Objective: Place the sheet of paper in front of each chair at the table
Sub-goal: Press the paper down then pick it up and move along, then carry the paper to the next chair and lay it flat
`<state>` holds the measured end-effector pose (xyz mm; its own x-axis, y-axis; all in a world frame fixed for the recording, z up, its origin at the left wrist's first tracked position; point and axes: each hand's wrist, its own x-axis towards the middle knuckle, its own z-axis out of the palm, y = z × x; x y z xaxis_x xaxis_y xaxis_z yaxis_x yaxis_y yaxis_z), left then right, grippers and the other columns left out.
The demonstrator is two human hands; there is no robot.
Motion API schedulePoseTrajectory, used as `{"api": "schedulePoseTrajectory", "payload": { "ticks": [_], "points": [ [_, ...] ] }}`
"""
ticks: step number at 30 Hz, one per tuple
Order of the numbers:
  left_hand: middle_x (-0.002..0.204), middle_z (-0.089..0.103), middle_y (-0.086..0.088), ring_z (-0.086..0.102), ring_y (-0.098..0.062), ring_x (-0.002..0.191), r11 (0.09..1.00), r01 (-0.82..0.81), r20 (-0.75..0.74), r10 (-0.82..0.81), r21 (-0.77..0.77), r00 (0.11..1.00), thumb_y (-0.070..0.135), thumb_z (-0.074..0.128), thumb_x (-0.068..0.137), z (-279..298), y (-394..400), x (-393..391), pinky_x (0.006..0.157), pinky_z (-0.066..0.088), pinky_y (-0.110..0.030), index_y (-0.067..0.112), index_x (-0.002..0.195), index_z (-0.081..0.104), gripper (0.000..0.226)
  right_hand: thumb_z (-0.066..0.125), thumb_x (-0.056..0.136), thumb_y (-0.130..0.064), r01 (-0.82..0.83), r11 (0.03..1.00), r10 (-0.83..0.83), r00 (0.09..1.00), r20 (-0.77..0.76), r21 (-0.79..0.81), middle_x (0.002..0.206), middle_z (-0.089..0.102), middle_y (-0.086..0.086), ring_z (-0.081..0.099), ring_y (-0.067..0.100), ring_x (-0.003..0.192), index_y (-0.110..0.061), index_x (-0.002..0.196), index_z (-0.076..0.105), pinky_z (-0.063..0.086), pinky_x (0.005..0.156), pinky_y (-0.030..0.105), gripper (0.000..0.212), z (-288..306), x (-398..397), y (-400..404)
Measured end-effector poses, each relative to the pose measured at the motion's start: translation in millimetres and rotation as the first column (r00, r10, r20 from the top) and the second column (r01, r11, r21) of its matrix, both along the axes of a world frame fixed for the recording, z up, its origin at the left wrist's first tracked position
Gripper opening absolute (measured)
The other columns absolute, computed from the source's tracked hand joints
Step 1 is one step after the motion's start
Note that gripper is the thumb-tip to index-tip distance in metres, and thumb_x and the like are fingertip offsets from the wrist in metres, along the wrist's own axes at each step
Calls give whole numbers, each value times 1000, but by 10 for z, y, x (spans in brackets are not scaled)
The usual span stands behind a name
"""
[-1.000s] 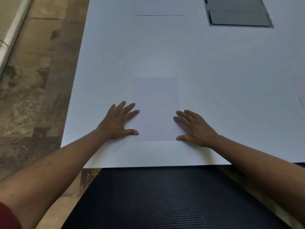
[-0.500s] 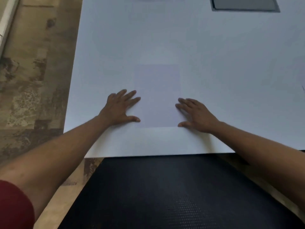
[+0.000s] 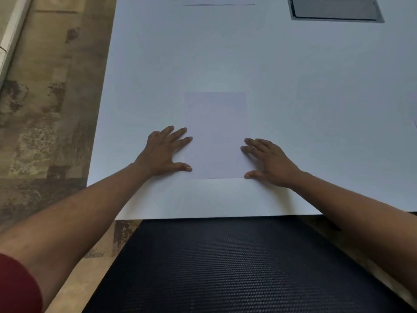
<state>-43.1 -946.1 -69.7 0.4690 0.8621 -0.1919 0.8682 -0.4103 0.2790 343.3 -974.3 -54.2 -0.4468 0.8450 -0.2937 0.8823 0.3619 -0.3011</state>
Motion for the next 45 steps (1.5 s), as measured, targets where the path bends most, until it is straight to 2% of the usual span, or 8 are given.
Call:
{"api": "schedulePoseTrajectory", "payload": {
  "ticks": [10,13,18,20,23,35,40,45],
  "points": [
    [179,23,10,18,-29,166,998,-22,-2,22,-56,1000,113,17,64,26,13,5,128,16,-57,39,166,37,127,45,75,-89,16,999,-16,1000,2,-33,174,30,-1,30,31,158,-24,160,45,27,129,49,107,7,-8,11],
    [181,10,14,17,-29,167,997,-43,67,48,-61,997,104,28,78,39,5,-22,130,17,-55,42,170,25,111,43,75,-97,42,996,-48,996,-72,-79,175,27,-4,28,25,159,-27,162,41,24,130,45,112,88,-34,19],
    [182,3,14,7,-20,169,990,-140,290,134,-1,948,61,42,108,236,-85,-127,135,12,-43,34,173,18,74,60,98,-57,351,934,-340,828,-445,-61,166,37,-16,35,-1,150,-22,161,42,24,122,17,74,531,-65,82],
    [182,3,16,2,-16,169,988,-153,306,140,22,942,58,39,110,364,-185,-170,136,13,-49,34,173,18,70,56,106,-47,425,905,-380,768,-516,-35,164,42,-15,42,3,148,-23,158,44,32,120,22,59,751,-54,84],
    [182,2,16,-3,-13,168,985,-164,301,140,55,943,60,35,110,591,-373,-224,135,11,-58,34,173,18,70,49,111,-43,428,903,-351,789,-504,42,165,44,-8,40,11,151,-24,156,46,32,122,26,49,1038,-37,59],
    [183,6,4,-6,-22,169,881,-230,316,98,414,944,57,38,112,2148,-797,-349,134,-3,-58,26,173,19,71,47,111,-39,246,856,-34,904,-426,455,162,48,12,37,31,153,-8,154,50,27,129,44,53,2344,-1119,8],
    [183,1,4,-7,-25,169,807,-243,258,117,538,959,62,33,110,2658,-713,-661,133,1,-64,24,174,11,78,43,111,-44,279,825,-35,893,-449,491,168,41,12,29,31,159,-8,159,42,23,131,47,61,2832,-1821,-84],
    [183,2,1,-5,-26,169,726,-342,272,218,597,937,64,34,109,2883,-583,-1207,133,-2,-63,22,174,10,81,35,109,-52,251,769,-62,945,-322,588,171,35,11,23,35,161,-8,162,36,22,130,53,68,3096,-2472,-124]
  ]
}}
